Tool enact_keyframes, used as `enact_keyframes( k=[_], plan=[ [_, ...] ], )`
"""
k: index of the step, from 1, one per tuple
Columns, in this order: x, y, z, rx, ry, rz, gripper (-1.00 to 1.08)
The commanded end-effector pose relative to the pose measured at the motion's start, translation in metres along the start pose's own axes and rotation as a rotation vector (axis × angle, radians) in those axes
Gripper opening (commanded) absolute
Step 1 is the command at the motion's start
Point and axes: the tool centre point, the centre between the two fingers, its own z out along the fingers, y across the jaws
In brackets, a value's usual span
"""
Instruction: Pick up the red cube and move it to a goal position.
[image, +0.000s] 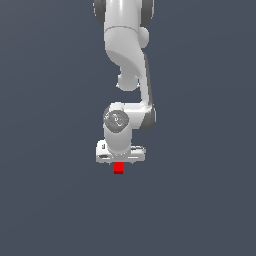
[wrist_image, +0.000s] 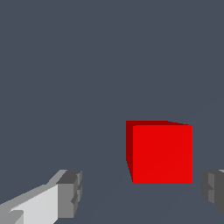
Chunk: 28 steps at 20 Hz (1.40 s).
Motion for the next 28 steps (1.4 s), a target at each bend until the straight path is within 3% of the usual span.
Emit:
enact_keyframes(
  k=[1, 12, 13, 28],
  plan=[
    [0.006, 0.006, 0.011, -0.002, 0.001, -0.003, 1.0],
    [0.017, 0.014, 0.029, -0.004, 0.001, -0.006, 1.0],
    [0.017, 0.014, 0.029, -0.004, 0.001, -0.006, -1.0],
    [0.016, 0.011, 0.023, -0.004, 0.001, -0.006, -1.0]
  ],
)
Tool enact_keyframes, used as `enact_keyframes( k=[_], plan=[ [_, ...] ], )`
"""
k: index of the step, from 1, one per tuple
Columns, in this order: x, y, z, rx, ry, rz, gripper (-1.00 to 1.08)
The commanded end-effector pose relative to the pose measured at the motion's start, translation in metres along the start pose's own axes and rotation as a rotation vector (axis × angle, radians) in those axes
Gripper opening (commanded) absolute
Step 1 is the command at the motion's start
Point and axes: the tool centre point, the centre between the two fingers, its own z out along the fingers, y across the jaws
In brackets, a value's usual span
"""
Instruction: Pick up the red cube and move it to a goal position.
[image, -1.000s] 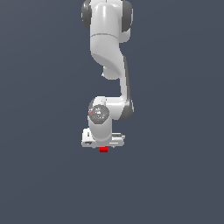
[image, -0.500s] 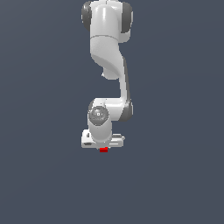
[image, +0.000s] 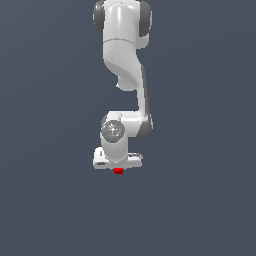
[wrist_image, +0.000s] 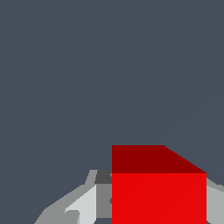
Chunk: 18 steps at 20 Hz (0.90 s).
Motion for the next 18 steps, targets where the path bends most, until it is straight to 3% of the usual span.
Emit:
enact_keyframes(
  k=[1, 9, 18],
  plan=[
    [-0.001, -0.003, -0.006, 0.0, 0.002, 0.0, -1.0],
    [-0.009, -0.024, -0.047, 0.0, 0.002, 0.0, -1.0],
    [-0.026, -0.07, -0.133, -0.001, 0.001, -0.001, -1.0]
  ],
)
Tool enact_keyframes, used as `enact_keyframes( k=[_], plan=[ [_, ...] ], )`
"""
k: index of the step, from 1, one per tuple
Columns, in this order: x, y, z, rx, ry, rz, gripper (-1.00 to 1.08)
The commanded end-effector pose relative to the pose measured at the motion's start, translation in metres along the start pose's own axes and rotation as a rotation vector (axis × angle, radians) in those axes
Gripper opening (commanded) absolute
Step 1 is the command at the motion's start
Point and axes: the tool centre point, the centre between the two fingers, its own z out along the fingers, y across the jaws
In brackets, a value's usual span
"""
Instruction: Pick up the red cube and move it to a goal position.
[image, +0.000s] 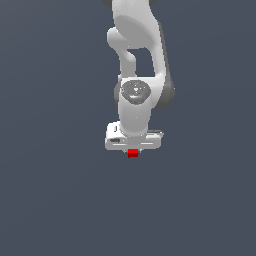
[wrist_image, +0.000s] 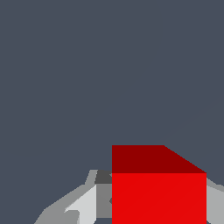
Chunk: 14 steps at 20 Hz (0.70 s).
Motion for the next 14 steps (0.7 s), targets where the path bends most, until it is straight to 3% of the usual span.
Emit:
enact_keyframes(
  k=[1, 8, 14],
  plan=[
    [-0.005, -0.013, -0.026, 0.0, 0.001, 0.0, -1.0],
    [-0.014, -0.042, -0.082, 0.0, 0.001, 0.0, -1.0],
    [-0.017, -0.055, -0.107, 0.0, 0.001, 0.0, -1.0]
  ],
)
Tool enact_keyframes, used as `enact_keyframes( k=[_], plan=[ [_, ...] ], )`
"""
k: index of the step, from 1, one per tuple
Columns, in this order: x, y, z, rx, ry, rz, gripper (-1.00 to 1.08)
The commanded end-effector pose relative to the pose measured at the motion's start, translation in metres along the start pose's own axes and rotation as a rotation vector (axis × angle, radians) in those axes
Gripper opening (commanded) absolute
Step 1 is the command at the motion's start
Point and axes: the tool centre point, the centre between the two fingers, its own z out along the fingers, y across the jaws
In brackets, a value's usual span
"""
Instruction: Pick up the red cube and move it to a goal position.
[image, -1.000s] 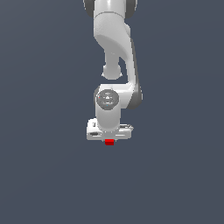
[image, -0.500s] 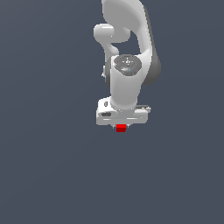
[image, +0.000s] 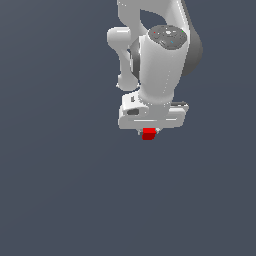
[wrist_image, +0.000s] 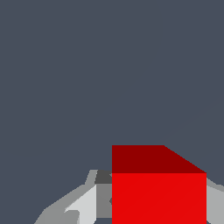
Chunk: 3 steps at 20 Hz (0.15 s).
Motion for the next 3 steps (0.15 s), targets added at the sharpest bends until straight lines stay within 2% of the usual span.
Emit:
enact_keyframes(
  k=[1, 3],
  plan=[
    [-0.001, -0.0031, -0.0065, 0.0, -0.001, 0.001, -1.0],
    [-0.0012, -0.0038, -0.0078, 0.0, -0.001, 0.001, -1.0]
  ],
)
